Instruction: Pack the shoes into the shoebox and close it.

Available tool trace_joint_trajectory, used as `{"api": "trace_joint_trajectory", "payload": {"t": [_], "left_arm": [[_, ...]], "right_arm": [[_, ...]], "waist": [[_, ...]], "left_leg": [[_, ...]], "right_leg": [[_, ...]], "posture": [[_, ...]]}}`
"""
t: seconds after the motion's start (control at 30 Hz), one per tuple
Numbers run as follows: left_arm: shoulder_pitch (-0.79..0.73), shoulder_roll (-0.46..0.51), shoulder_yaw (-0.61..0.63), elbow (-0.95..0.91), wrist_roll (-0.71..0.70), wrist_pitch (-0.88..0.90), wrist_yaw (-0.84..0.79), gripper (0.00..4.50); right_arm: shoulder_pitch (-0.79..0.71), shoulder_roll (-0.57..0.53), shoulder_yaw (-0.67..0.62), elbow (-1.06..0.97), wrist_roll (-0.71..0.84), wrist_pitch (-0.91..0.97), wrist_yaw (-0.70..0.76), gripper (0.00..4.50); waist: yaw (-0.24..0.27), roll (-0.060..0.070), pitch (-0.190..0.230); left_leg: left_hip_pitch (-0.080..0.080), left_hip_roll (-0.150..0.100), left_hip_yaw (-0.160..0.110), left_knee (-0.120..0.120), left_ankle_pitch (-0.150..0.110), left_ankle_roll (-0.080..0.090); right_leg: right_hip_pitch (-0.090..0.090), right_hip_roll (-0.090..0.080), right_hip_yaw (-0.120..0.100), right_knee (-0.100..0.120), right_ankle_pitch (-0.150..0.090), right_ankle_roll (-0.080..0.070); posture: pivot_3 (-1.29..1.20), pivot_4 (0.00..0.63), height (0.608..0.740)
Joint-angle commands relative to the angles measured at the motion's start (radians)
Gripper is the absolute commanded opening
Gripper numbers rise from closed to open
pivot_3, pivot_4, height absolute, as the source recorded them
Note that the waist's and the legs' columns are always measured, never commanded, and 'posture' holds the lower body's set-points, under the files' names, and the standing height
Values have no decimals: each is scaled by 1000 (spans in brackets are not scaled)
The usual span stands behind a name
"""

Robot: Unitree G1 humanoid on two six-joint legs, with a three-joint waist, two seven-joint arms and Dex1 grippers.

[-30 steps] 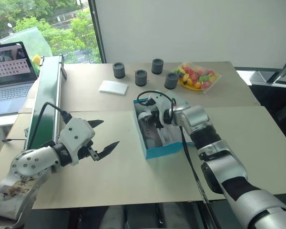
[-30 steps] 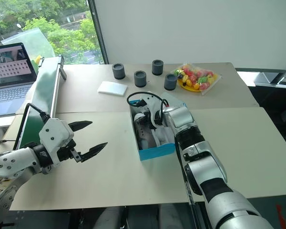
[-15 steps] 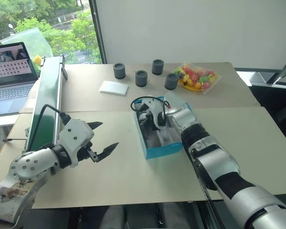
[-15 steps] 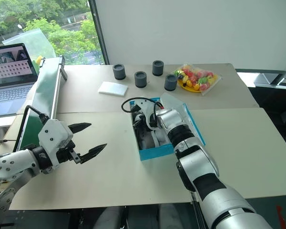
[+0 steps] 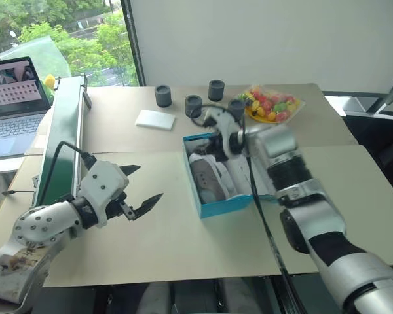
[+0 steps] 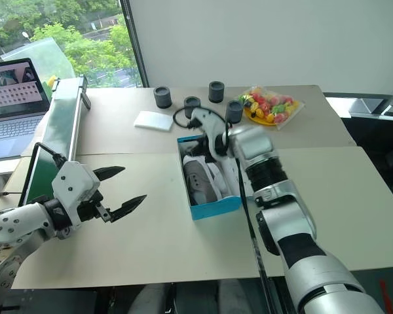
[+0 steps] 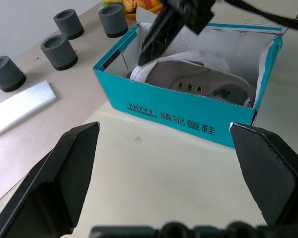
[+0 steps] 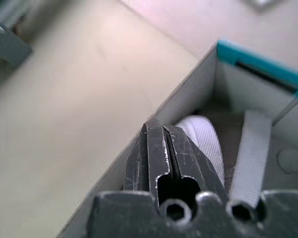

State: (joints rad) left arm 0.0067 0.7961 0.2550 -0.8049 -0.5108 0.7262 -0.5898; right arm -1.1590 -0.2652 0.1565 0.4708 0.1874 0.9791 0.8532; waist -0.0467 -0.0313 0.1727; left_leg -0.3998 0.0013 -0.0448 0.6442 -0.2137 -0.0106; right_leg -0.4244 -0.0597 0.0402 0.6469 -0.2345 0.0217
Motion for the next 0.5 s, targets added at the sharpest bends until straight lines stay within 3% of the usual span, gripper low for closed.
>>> {"api": "trace_joint_trajectory", "payload": {"t": [0.03, 0.2, 0.4, 0.5], "left_arm": [[-26, 12, -2, 6, 12, -30, -8, 4500], [-42, 14, -16, 22, 16, -46, -25, 4500], [-40, 10, -46, 35, 20, -67, -44, 4500], [-46, 9, -55, 52, 21, -79, -56, 4500]], "right_arm": [[-8, -10, -51, -38, 44, 54, -17, 43], [38, -81, -168, -129, 148, 134, 6, 43], [257, -383, -248, -470, 410, 238, 293, 43], [446, -601, -289, -651, 549, 216, 528, 43]], "waist": [[-1, 0, 0], [7, 0, 0], [32, 0, 0], [32, 0, 1]], "left_leg": [[1, 0, 0, 0, 0, 0], [0, 0, 0, 0, 0, 0], [-6, -1, -2, 0, -1, 1], [-5, -1, -1, 1, -1, 1]], "right_leg": [[1, 0, 0, 0, 0, 0], [0, 0, 0, 0, 0, 0], [-1, -2, -3, -5, 0, 1], [0, -1, -2, -5, 0, 1]], "posture": [[0, 150, 728], [0, 150, 728], [0, 150, 728], [0, 150, 728]]}}
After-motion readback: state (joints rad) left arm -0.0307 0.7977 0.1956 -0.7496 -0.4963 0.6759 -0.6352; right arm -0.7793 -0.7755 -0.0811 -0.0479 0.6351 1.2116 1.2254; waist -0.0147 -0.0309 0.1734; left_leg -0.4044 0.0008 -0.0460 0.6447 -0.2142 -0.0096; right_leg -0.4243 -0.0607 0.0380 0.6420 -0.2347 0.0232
